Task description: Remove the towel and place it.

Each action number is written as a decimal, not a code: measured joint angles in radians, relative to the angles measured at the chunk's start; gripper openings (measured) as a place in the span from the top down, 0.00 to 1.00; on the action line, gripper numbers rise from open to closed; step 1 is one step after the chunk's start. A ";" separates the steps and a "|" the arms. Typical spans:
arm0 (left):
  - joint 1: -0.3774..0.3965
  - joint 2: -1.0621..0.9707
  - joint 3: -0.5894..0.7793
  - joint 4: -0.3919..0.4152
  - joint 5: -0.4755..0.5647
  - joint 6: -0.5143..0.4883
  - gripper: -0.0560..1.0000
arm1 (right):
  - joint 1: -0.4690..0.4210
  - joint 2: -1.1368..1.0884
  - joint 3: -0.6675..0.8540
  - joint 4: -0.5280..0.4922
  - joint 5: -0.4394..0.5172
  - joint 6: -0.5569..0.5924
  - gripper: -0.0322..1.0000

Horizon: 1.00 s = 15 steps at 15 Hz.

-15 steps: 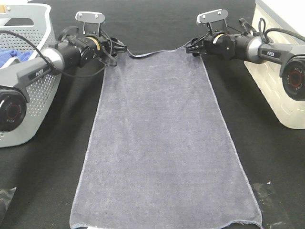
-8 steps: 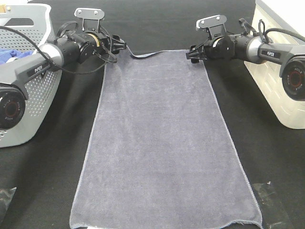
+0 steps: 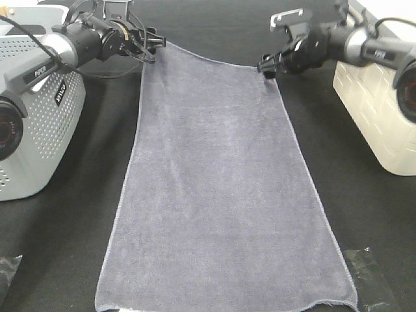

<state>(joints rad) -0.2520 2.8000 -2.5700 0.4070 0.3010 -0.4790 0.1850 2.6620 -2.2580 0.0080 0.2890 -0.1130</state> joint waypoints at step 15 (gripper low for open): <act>0.000 0.052 -0.006 -0.222 0.232 0.073 0.14 | 0.001 -0.025 -0.002 0.010 0.155 0.000 0.16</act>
<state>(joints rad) -0.2520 2.8520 -2.5760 0.1850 0.5330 -0.4060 0.1860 2.6370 -2.2600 0.0180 0.4440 -0.1130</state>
